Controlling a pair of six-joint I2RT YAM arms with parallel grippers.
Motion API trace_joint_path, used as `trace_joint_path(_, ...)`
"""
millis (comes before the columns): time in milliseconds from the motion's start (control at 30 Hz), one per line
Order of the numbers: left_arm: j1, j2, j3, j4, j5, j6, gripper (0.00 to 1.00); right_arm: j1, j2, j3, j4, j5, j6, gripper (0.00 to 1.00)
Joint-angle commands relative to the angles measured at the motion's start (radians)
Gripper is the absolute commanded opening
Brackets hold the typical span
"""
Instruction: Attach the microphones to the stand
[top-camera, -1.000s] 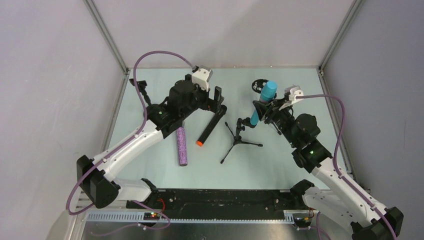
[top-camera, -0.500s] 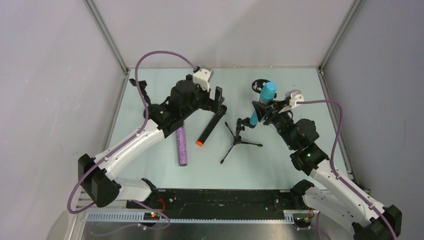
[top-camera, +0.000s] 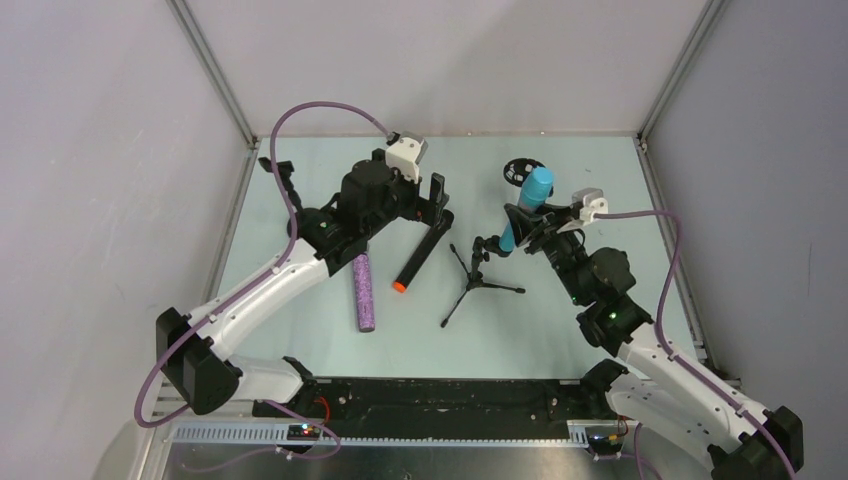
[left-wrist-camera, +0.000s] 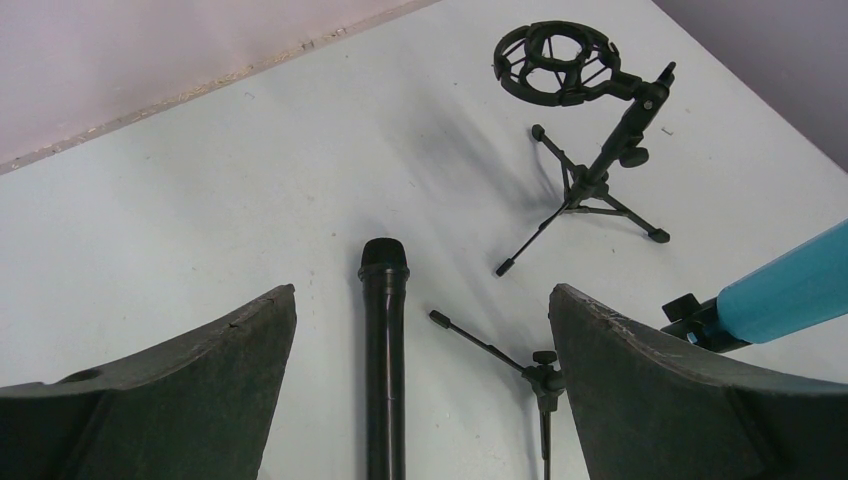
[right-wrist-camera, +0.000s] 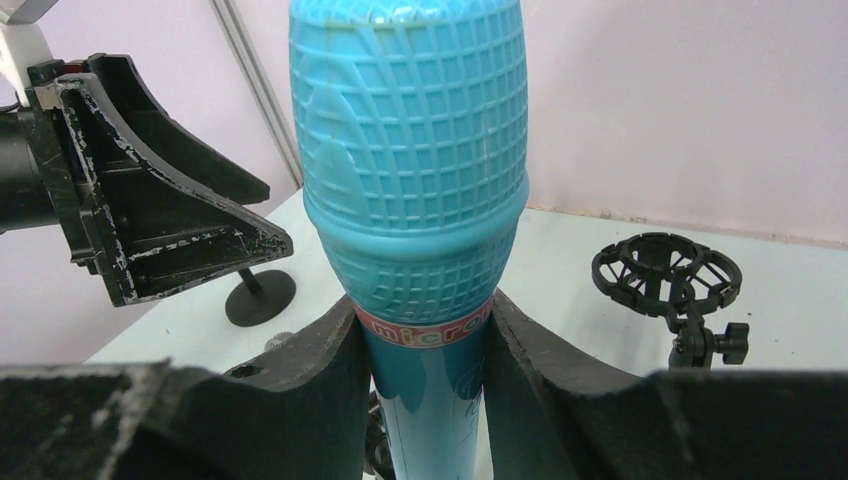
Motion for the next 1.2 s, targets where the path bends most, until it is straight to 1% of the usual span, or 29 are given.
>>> trace_joint_path(0, 0.006, 0.006, -0.005, 0.037, 0.008, -0.004, 1.0, 0.046, 0.048, -0.108, -0.271, -0.058, 0.062, 0.0)
trace_joint_path(600, 0.007, 0.01, -0.005, 0.036, 0.011, -0.005, 1.0, 0.1, 0.086, -0.202, -0.206, -0.024, 0.096, 0.0)
trace_joint_path(933, 0.007, 0.01, -0.006, 0.036, 0.011, -0.005, 1.0, 0.117, 0.068, -0.209, -0.191, -0.006, 0.088, 0.0)
trace_joint_path(967, 0.007, 0.011, -0.006, 0.036, 0.011, -0.005, 1.0, 0.117, 0.065, -0.209, -0.188, -0.009, 0.085, 0.01)
trace_joint_path(1033, 0.007, 0.009, -0.006, 0.036, 0.01, -0.005, 1.0, 0.117, 0.051, -0.209, -0.183, -0.018, 0.079, 0.09)
trace_joint_path(1067, 0.006, 0.009, -0.007, 0.037, 0.01, -0.005, 1.0, 0.116, 0.041, -0.209, -0.181, -0.022, 0.075, 0.17)
trace_joint_path(1100, 0.006, 0.009, -0.007, 0.036, 0.009, -0.005, 1.0, 0.117, 0.034, -0.209, -0.179, -0.031, 0.07, 0.21)
trace_joint_path(1133, 0.006, 0.009, -0.007, 0.037, 0.008, -0.005, 1.0, 0.116, 0.022, -0.209, -0.178, -0.034, 0.069, 0.3)
trace_joint_path(1167, 0.006, 0.01, -0.007, 0.036, 0.009, -0.005, 1.0, 0.117, 0.009, -0.208, -0.178, -0.043, 0.068, 0.35)
